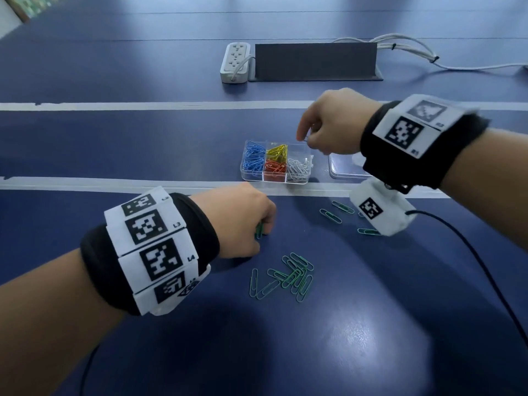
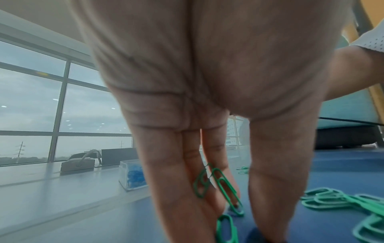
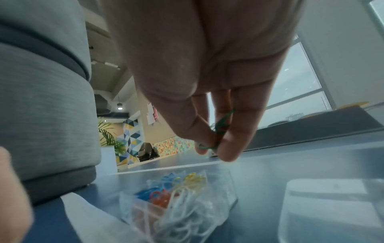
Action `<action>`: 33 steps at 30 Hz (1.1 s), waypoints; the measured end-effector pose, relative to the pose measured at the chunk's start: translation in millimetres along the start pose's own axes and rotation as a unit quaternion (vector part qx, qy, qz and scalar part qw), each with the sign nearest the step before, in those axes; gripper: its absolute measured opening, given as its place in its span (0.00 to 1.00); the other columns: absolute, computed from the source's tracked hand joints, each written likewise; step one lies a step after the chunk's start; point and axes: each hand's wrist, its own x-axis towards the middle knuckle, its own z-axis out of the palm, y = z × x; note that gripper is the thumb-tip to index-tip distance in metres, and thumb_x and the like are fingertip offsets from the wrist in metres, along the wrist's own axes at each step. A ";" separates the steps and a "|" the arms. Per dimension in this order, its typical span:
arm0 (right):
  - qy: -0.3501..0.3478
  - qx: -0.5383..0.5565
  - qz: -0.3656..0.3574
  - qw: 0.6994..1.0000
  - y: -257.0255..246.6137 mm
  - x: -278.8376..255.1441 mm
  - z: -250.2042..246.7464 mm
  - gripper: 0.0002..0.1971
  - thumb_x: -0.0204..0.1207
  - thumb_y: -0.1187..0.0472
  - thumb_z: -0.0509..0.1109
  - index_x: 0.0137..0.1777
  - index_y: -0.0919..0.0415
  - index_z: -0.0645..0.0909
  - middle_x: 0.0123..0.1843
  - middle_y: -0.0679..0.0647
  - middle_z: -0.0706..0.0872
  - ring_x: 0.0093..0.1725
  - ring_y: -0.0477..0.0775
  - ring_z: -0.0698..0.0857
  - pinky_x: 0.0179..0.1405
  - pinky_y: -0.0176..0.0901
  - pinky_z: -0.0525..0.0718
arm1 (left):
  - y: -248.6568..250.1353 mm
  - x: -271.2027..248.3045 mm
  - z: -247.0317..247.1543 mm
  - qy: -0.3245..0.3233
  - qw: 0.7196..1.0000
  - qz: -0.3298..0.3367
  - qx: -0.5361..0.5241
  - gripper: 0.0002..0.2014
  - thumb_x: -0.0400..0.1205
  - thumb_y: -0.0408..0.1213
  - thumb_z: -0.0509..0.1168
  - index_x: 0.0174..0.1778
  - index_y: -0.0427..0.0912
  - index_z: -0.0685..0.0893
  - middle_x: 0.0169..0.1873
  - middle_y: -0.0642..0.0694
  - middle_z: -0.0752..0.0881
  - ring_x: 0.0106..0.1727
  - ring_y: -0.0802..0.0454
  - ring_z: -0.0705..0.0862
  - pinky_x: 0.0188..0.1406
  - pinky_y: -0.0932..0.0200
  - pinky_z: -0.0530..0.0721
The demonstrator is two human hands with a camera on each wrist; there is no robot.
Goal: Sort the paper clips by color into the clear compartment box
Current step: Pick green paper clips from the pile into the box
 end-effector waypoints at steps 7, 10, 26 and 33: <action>-0.014 -0.039 -0.025 0.999 -8.5 21.4 1.8 0.20 0.73 0.66 0.65 0.62 0.47 0.81 0.56 0.55 0.85 0.49 0.59 0.88 0.55 0.52 0.87 | -1.9 0.6 -2.3 0.003 1.000 -0.018 -0.026 0.11 0.74 0.37 0.71 0.50 0.53 0.87 0.35 0.55 0.76 0.43 0.53 0.77 0.41 0.63 0.77; -0.009 -0.037 -0.032 0.999 -6.7 21.0 3.1 0.21 0.73 0.66 0.64 0.62 0.45 0.82 0.57 0.55 0.85 0.47 0.59 0.88 0.55 0.53 0.87 | -3.4 -0.4 -2.9 0.002 0.999 -0.018 -0.034 0.10 0.74 0.34 0.69 0.48 0.53 0.88 0.28 0.59 0.74 0.40 0.55 0.78 0.39 0.64 0.76; 0.036 -0.005 -0.081 0.996 11.8 -32.8 16.2 0.15 0.72 0.64 0.64 0.55 0.50 0.86 0.44 0.49 0.90 0.40 0.51 0.79 0.56 0.43 0.81 | -4.6 4.9 2.9 -0.023 0.999 -0.021 -0.038 0.10 0.67 0.32 0.68 0.26 0.47 0.73 0.22 0.54 0.74 0.24 0.59 0.70 0.19 0.70 0.66; -0.061 -0.072 -0.068 0.993 25.3 -57.8 21.2 0.10 0.73 0.56 0.67 0.52 0.45 0.84 0.42 0.43 0.87 0.41 0.48 0.77 0.51 0.41 0.80 | -8.1 29.0 -38.4 0.104 0.986 -0.015 -0.130 0.07 0.65 0.32 0.69 0.28 0.48 0.79 0.21 0.53 0.79 0.22 0.63 0.75 0.23 0.76 0.70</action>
